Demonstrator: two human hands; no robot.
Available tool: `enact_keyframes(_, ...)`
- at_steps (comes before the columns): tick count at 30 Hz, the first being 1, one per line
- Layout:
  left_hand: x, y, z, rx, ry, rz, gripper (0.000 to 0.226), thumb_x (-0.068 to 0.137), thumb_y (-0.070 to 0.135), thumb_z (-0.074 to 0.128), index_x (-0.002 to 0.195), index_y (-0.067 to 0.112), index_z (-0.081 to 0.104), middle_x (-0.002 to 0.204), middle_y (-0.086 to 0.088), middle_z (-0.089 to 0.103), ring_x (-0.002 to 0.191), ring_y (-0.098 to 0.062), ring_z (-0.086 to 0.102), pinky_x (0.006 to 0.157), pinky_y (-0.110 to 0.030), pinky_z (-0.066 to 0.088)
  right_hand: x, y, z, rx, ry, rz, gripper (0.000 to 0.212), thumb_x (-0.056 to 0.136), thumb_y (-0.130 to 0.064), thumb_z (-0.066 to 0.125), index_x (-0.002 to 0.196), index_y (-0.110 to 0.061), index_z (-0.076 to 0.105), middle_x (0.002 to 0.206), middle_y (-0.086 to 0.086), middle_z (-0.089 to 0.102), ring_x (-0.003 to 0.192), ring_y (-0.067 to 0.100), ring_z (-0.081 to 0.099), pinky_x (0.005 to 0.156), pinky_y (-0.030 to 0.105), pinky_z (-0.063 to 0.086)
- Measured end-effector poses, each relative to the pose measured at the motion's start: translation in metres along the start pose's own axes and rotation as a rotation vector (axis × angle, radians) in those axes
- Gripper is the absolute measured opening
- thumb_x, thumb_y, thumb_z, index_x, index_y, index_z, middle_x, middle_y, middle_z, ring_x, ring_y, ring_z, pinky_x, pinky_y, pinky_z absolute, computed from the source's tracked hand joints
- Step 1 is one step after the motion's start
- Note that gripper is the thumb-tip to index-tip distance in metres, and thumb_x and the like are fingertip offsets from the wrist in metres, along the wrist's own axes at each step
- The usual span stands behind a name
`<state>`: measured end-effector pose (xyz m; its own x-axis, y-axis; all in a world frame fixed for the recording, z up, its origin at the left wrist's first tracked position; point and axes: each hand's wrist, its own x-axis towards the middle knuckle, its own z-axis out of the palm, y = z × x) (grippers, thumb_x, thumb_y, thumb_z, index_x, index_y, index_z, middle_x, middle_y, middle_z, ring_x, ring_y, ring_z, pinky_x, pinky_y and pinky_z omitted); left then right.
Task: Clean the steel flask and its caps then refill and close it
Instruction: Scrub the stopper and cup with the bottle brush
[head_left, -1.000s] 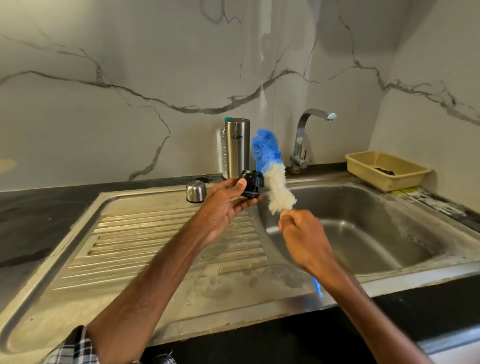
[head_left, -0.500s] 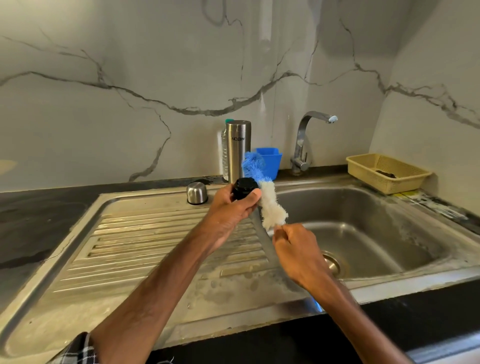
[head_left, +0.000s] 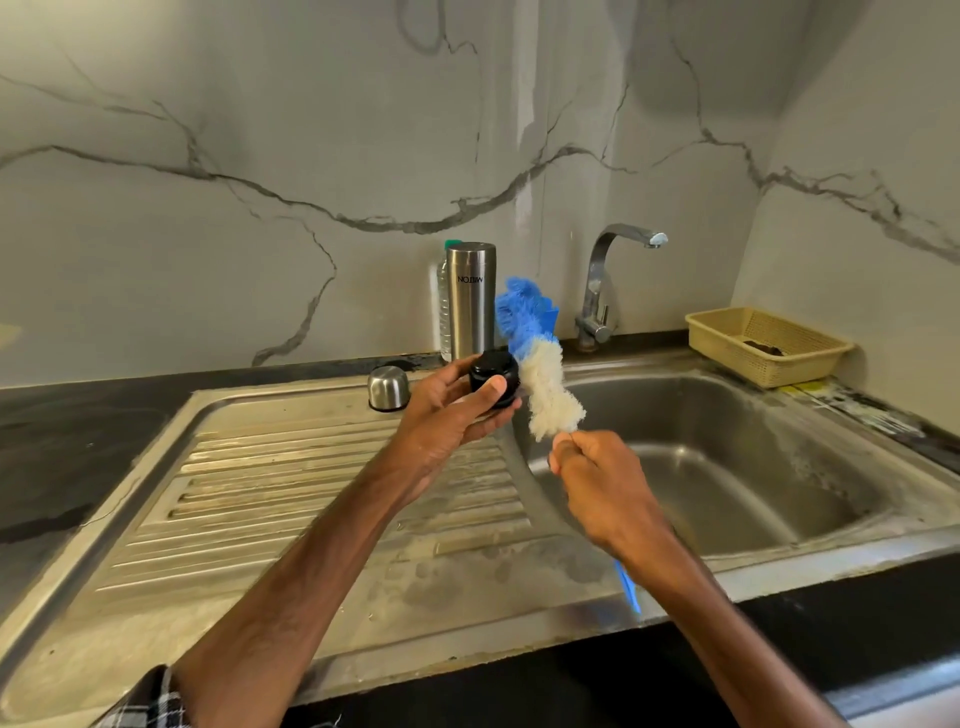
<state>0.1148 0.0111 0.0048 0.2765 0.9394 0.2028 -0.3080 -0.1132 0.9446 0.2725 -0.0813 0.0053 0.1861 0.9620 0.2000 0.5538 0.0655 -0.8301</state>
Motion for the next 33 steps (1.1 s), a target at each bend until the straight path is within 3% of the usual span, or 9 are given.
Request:
enact_keyframes(3,0.000,0.001,-0.007,0.008,0.016,0.027,0.054,0.086,0.016,0.072,0.138,0.010,0.058,0.126,-0.014,0.070,0.111,-0.030,0.071,0.091,-0.037,0.060,-0.013,0.007,0.002,-0.026,-0.059,-0.008,0.035,0.100,-0.016,0.041,0.073,0.001,0.055,0.049,-0.008,0.044,0.046,0.009,0.035,0.044,0.023,0.031)
enact_keyframes(8,0.000,0.000,-0.005,0.021,-0.011,0.011,0.042,0.095,0.006,0.066,0.135,0.005,0.056,0.124,-0.014,0.072,0.108,-0.034,0.072,0.090,-0.036,0.060,0.002,0.009,0.000,0.071,-0.028,0.039,0.038,0.101,-0.015,0.042,0.064,-0.013,0.053,0.042,-0.010,0.039,0.039,0.007,0.030,0.042,0.023,0.026)
enact_keyframes(12,0.004,0.004,-0.013,-0.032,0.032,0.005,0.040,0.095,0.005,0.065,0.134,0.007,0.057,0.126,-0.014,0.070,0.108,-0.032,0.072,0.090,-0.038,0.061,-0.012,0.010,0.004,0.007,-0.064,-0.012,0.038,0.101,-0.016,0.043,0.066,-0.009,0.056,0.043,-0.010,0.043,0.043,0.006,0.035,0.043,0.021,0.031)
enact_keyframes(16,0.003,0.003,-0.011,-0.006,-0.092,-0.038,0.045,0.096,0.001,0.061,0.139,0.012,0.057,0.131,-0.011,0.068,0.117,-0.029,0.068,0.096,-0.042,0.058,0.002,0.012,-0.001,0.073,-0.046,0.044,0.040,0.100,-0.017,0.043,0.062,-0.017,0.053,0.038,-0.011,0.039,0.036,0.004,0.031,0.044,0.023,0.028)
enact_keyframes(22,0.008,0.004,-0.015,-0.072,-0.061,-0.044,0.045,0.098,0.000,0.056,0.141,0.010,0.055,0.137,-0.017,0.063,0.116,-0.028,0.067,0.087,-0.032,0.061,-0.014,0.018,0.000,0.061,-0.091,0.011,0.040,0.101,-0.017,0.043,0.062,-0.018,0.053,0.041,-0.011,0.043,0.042,0.005,0.034,0.043,0.024,0.030)
enact_keyframes(27,0.003,0.001,-0.008,0.063,-0.226,-0.046,0.045,0.098,-0.004,0.053,0.140,0.012,0.056,0.139,-0.011,0.061,0.122,-0.025,0.065,0.091,-0.030,0.059,0.005,0.015,-0.005,0.111,-0.042,0.038,0.042,0.101,-0.015,0.042,0.061,-0.019,0.051,0.040,-0.011,0.038,0.038,0.005,0.029,0.043,0.022,0.025)
enact_keyframes(33,0.006,0.002,-0.021,0.392,-0.167,0.106,0.053,0.100,0.001,0.056,0.150,0.013,0.046,0.139,-0.006,0.061,0.123,-0.018,0.064,0.102,-0.032,0.054,-0.011,0.021,-0.008,-0.036,-0.073,-0.020,0.038,0.100,-0.015,0.042,0.064,-0.015,0.053,0.047,-0.009,0.043,0.044,0.006,0.034,0.044,0.022,0.032)
